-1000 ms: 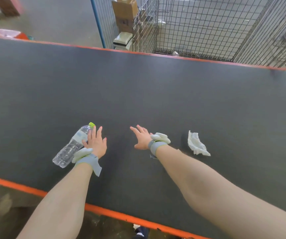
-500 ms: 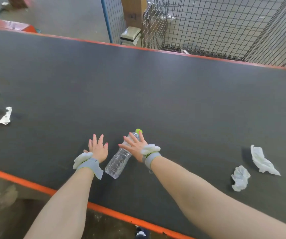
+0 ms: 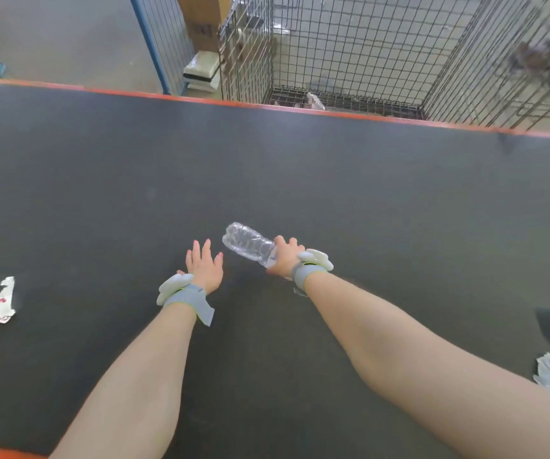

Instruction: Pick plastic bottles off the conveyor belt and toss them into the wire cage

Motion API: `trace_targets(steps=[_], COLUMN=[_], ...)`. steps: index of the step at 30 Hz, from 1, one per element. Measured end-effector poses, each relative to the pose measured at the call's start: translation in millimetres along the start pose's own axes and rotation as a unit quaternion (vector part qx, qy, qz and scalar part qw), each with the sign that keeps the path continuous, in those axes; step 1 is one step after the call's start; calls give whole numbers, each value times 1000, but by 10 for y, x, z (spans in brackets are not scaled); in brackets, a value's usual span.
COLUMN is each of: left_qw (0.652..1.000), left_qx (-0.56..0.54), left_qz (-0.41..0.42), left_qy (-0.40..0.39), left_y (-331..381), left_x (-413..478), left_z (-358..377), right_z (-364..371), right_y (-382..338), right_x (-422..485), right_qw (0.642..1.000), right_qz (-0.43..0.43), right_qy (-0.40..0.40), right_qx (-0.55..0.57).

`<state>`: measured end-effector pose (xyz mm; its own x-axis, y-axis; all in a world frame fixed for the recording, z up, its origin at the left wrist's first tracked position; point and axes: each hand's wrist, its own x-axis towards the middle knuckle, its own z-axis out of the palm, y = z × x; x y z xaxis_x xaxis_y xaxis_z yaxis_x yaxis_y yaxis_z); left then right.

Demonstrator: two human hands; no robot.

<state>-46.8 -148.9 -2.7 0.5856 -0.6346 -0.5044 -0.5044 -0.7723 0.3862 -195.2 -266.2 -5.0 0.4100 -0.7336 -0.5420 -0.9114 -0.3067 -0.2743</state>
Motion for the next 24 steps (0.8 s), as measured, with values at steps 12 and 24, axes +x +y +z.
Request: trace_targets(steps=[12,24], left_qw=[998,947], left_qx=[48,309], left_qz=[49,-9], left_qy=[0,-84], left_y=[1193,210], left_x=[1197,98], left_z=[-178,-10], right_z=[-2690,-759], right_y=[-190,9], right_x=[1744,625], right_qw=[740,976], right_qz=[42,52], right_qy=[117,-106], right_qx=[661,183])
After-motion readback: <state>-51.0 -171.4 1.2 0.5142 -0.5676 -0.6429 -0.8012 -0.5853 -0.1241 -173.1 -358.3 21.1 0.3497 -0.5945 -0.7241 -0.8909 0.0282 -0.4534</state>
